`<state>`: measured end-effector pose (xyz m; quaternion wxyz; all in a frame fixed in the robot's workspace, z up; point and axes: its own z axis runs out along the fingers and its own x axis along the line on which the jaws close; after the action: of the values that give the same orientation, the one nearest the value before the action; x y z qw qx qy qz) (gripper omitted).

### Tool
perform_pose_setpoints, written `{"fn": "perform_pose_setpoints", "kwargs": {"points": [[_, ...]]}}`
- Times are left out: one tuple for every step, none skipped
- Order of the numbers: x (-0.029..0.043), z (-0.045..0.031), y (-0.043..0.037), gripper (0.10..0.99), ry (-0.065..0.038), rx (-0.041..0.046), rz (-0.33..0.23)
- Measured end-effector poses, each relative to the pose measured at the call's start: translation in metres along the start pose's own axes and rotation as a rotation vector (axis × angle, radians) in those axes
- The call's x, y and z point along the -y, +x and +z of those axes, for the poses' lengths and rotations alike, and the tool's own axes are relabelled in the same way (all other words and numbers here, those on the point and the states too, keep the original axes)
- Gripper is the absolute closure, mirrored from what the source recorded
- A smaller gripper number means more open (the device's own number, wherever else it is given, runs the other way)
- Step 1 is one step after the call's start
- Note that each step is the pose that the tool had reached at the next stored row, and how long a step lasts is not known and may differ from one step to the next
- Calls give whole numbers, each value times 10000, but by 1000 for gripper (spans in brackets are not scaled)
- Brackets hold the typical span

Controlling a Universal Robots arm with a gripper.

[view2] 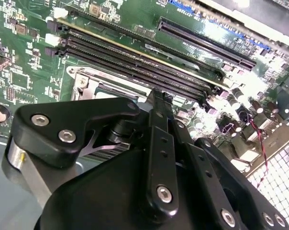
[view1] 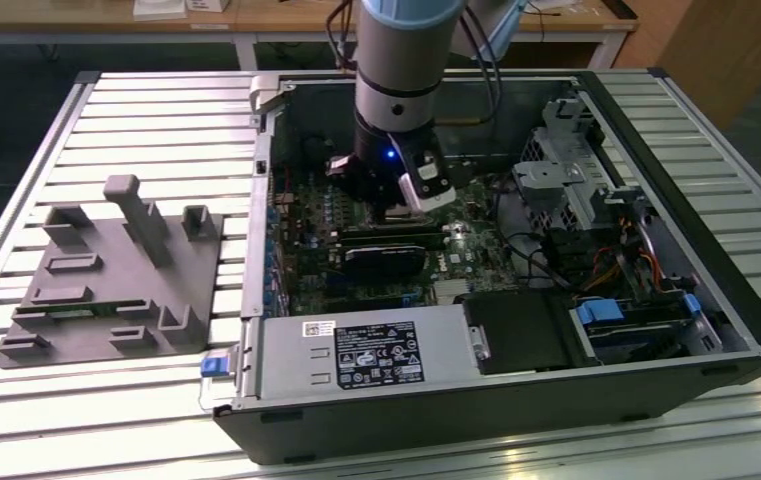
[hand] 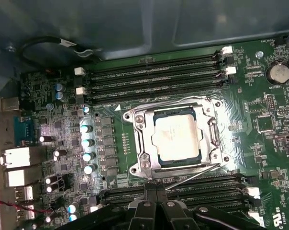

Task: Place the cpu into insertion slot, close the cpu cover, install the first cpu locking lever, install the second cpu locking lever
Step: 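Install the second cpu locking lever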

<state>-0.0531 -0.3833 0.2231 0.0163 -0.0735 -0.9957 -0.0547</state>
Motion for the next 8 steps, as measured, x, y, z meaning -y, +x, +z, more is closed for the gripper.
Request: {"fn": "perform_pose_setpoints", "kwargs": {"points": [[14,6,-2,980,-42,-8,-1],[27,12,-4,980,-86,-14,-2],[38,18,-6,980,-131,-22,-3],[48,22,-7,980,-187,-31,-4],[56,25,-7,980,-249,-41,-6],[63,29,-6,980,-322,-52,-7],[70,32,-4,980,-398,-64,-9],[77,35,-3,980,-476,-76,-12]]}}
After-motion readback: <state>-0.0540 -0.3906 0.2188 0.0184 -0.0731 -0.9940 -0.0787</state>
